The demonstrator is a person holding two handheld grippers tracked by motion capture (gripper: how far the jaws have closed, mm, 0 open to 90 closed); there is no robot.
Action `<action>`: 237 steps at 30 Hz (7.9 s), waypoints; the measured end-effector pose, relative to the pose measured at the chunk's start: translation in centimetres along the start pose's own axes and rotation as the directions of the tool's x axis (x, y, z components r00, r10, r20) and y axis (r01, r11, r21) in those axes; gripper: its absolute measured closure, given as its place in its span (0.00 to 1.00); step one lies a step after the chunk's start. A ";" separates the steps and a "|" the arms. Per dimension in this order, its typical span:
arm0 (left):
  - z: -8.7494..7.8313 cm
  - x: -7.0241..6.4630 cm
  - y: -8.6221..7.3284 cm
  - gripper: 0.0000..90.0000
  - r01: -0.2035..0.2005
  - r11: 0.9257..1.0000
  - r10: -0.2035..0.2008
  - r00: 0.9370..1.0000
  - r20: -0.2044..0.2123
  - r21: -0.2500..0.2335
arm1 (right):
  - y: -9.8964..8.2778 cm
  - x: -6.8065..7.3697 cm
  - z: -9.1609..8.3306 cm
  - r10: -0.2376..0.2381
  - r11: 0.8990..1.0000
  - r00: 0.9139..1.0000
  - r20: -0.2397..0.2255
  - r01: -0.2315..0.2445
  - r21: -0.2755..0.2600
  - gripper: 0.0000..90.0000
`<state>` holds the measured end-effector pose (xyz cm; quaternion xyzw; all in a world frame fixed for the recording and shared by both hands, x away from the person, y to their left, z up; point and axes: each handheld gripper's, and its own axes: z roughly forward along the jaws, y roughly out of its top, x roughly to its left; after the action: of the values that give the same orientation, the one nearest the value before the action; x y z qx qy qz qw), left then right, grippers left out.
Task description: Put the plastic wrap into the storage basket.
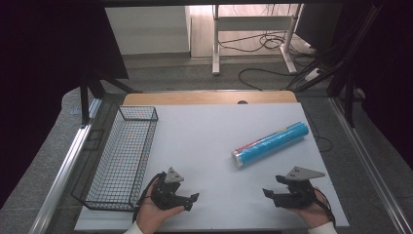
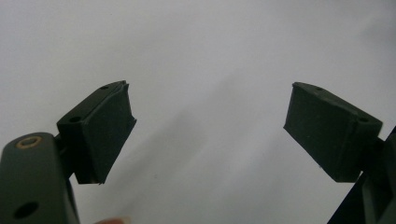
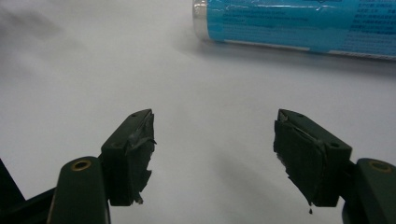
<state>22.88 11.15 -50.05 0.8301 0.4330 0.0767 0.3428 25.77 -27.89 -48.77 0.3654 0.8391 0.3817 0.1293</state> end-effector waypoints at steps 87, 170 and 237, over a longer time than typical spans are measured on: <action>-0.4 0.7 -0.2 0.16 -0.003 1.000 0.003 1.000 0.004 0.013 | 10.7 -24.6 2.5 0.136 0.971 0.926 0.352 -0.195 0.137 0.99; -2.4 1.5 -0.3 0.16 0.007 0.998 -0.009 1.000 -0.021 -0.055 | 2.1 -2.4 -0.1 0.032 0.999 0.999 0.033 -0.032 0.000 0.99; 9.8 -0.6 16.4 0.23 -0.283 0.924 0.229 0.948 0.221 0.258 | -1.2 -2.3 0.5 0.079 0.997 0.997 0.017 -0.079 0.023 0.31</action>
<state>37.65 -0.67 -46.91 0.9239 0.2930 -0.0208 0.2451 26.96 -29.77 -50.13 0.4029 0.8275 0.3734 0.1165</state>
